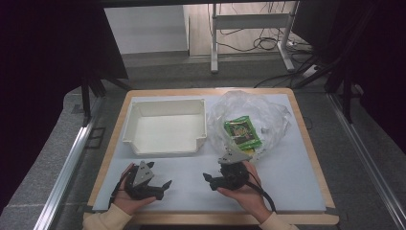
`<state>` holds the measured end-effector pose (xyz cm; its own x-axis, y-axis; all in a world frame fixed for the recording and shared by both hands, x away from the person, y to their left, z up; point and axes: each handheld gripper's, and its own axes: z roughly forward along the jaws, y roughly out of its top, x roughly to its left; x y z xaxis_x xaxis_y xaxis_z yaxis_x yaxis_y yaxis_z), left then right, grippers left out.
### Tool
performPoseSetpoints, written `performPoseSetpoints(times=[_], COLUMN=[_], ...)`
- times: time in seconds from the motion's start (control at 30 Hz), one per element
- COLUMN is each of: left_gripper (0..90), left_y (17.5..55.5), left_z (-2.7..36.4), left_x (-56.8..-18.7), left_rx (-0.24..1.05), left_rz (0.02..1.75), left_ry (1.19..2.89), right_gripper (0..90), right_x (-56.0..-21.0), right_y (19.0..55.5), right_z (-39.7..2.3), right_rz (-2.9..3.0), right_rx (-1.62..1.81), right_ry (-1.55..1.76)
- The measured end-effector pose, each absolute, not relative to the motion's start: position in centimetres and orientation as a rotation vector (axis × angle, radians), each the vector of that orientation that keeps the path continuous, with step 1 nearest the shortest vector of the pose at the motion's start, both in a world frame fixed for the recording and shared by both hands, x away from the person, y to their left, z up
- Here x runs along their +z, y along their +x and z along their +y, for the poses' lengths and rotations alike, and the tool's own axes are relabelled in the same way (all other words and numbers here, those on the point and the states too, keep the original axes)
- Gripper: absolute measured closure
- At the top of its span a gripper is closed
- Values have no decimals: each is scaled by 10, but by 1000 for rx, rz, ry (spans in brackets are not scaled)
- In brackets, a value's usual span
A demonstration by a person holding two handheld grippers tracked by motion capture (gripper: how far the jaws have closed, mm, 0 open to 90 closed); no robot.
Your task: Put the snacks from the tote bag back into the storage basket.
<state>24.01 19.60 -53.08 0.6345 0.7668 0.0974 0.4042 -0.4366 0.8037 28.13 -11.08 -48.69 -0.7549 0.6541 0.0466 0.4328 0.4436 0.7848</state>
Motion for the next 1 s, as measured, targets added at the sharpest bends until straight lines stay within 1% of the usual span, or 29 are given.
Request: performPoseSetpoints(times=[0.1, 0.43, 0.63, 0.73, 1.0], left_gripper=[100, 101, 103, 104, 104], left_y=[241, 240, 239, 237, 239], left_z=[195, 195, 197, 197, 196], left_x=[-532, -531, -530, -530, -530], left_rx=[592, 594, 587, 588, 595], left_rz=[916, 916, 911, 899, 905], left_ry=[2083, 2077, 2066, 2080, 2081], right_gripper=[252, 260, 263, 280, 277], right_x=[-487, -478, -474, -467, -454], right_y=[282, 285, 288, 291, 291], right_z=[-112, -111, -108, -104, -104], right_rz=[2417, 2438, 2488, 2499, 2476], right_rx=[1218, 1247, 1194, 1212, 1212], right_ry=[956, 982, 970, 967, 945])
